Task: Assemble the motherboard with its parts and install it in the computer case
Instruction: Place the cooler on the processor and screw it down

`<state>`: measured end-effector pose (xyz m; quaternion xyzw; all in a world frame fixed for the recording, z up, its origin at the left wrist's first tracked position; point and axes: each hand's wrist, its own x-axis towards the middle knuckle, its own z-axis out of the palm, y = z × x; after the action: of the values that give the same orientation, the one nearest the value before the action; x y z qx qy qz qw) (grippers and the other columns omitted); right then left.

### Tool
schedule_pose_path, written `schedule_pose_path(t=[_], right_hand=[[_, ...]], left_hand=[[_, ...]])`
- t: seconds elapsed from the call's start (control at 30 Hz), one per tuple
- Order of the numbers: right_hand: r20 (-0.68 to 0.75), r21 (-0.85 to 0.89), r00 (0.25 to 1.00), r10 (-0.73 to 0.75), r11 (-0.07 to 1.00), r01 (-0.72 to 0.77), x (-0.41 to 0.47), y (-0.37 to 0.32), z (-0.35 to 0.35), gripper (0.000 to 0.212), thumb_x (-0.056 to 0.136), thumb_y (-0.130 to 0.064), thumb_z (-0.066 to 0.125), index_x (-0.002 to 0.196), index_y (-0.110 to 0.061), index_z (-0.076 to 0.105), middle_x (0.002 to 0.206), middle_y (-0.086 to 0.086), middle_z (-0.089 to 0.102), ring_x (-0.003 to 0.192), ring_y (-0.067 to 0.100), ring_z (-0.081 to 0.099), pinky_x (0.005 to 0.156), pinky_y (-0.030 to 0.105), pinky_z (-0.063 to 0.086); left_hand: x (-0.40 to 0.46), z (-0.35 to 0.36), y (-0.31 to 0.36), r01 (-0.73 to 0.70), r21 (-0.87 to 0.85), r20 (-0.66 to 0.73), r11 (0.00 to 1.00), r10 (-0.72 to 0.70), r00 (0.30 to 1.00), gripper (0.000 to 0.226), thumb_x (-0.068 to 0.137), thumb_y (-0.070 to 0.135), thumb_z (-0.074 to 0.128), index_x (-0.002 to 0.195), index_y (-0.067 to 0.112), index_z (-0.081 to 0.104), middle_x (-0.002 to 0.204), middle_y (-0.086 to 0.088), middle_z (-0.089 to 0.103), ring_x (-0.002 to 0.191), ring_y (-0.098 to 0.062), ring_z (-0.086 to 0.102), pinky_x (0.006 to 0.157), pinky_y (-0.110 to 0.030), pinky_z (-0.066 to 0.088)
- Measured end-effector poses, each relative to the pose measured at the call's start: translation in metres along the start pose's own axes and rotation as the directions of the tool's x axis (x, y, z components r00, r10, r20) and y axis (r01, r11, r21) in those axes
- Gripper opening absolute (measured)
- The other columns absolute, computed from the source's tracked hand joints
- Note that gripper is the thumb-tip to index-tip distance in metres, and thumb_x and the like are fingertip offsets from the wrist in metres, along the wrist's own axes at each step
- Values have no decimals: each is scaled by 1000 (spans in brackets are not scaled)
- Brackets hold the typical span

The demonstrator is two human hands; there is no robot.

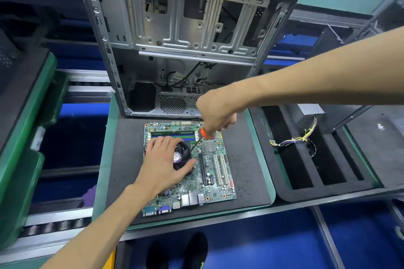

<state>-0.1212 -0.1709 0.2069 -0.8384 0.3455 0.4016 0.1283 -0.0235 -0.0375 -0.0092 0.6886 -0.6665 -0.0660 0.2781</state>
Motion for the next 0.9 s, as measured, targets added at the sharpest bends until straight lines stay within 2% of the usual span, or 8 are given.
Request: schedule_pose_path(t=[0.1,0.2,0.3,0.47,0.6,0.73,0.83,0.9], right_hand=[[-235,-664,902,-363,738,124,-10,-9,6,19,92,-24,58,79,-11,55,61,0,46,59,27,51,52,27,38],[-171,-810,850,-498,563,166,-13,-16,12,18,91,-24,56,76,-13,53,63,1,41,60,30,49,54,31,41],[-171,-234,982,-82,971,41,-3,-13,11,29,90,-14,52,61,-10,53,50,1,54,40,17,49,35,17,33],[235,492,952,195,821,-290,9,5,-1,28,103,-19,50,77,-10,51,54,2,51,33,7,36,31,13,19],[40,-14,999,9,1000,-8,-1,2,6,25,92,-18,66,70,-8,60,60,5,60,44,17,48,40,21,38],[-97,-853,879,-467,494,168,-14,-2,11,23,96,-24,50,103,-9,66,103,11,64,94,30,62,64,37,42],[-80,-859,870,-487,477,188,-14,-3,12,24,98,-24,46,90,-9,62,93,10,61,82,33,60,63,36,41],[-180,-592,942,-284,796,127,-7,-3,13,24,96,-21,50,77,-7,57,75,8,59,61,29,56,56,30,43]], left_hand=[[-1,2,-1,1,-2,-8,1000,-1,1000,56,86,69,50,113,20,59,101,9,55,97,-18,49,100,-35,32],[0,4,-1,-2,-4,-14,1000,2,1000,54,86,69,51,112,22,58,101,10,56,97,-17,48,100,-35,32],[0,5,-2,-6,-4,-13,1000,6,1000,54,86,70,50,113,23,58,102,10,56,98,-16,48,100,-34,31],[1,3,-1,-2,1,-12,1000,2,1000,56,86,70,48,112,22,59,101,9,56,98,-17,48,99,-35,30],[0,2,-1,-2,2,-2,1000,2,1000,56,87,71,48,112,23,59,100,9,56,97,-17,48,99,-35,31],[0,2,-1,6,4,4,1000,-6,1000,56,87,71,49,113,22,59,101,9,56,98,-17,49,100,-35,31],[0,2,-1,2,-3,-4,1000,-2,1000,56,87,70,49,113,22,59,101,8,57,98,-18,49,100,-35,31],[0,3,-1,1,-11,-5,1000,-2,1000,56,86,70,49,113,22,59,101,8,56,98,-18,48,100,-35,31]])
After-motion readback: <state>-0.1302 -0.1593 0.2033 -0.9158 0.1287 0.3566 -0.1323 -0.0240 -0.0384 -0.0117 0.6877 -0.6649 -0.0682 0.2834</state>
